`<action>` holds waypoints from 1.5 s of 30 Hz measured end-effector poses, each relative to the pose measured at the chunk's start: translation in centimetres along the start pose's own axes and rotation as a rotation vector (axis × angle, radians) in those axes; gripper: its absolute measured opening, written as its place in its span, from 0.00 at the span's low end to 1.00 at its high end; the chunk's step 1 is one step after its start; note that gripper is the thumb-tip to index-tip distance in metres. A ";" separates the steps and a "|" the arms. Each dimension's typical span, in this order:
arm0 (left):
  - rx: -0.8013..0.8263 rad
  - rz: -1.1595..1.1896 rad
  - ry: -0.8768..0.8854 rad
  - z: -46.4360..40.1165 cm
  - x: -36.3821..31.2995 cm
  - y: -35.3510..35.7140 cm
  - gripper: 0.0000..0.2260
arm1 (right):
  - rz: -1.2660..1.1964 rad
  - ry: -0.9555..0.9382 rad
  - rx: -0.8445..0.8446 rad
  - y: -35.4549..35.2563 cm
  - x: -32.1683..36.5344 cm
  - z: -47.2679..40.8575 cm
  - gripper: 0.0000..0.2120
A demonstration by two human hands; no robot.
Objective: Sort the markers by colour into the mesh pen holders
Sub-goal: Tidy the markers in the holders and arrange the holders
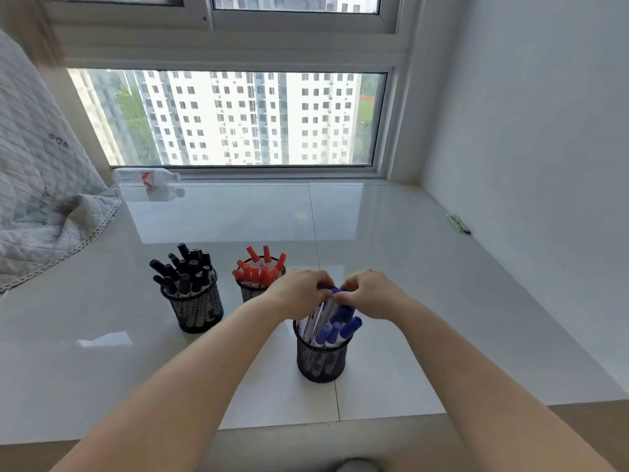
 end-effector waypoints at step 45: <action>-0.183 1.633 -0.600 4.7 0.8 -0.5 0.04 | -1.121 0.259 -0.262 -2.9 1.8 2.8 0.02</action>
Point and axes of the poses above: each hand's wrist, its own z-axis away from the middle knuckle, its own y-axis out of the palm, x = y × z, the point moved 3 cm from there along -z, towards the middle knuckle, and after that the axes turned 12 degrees about -x, right-handed, at the moved point
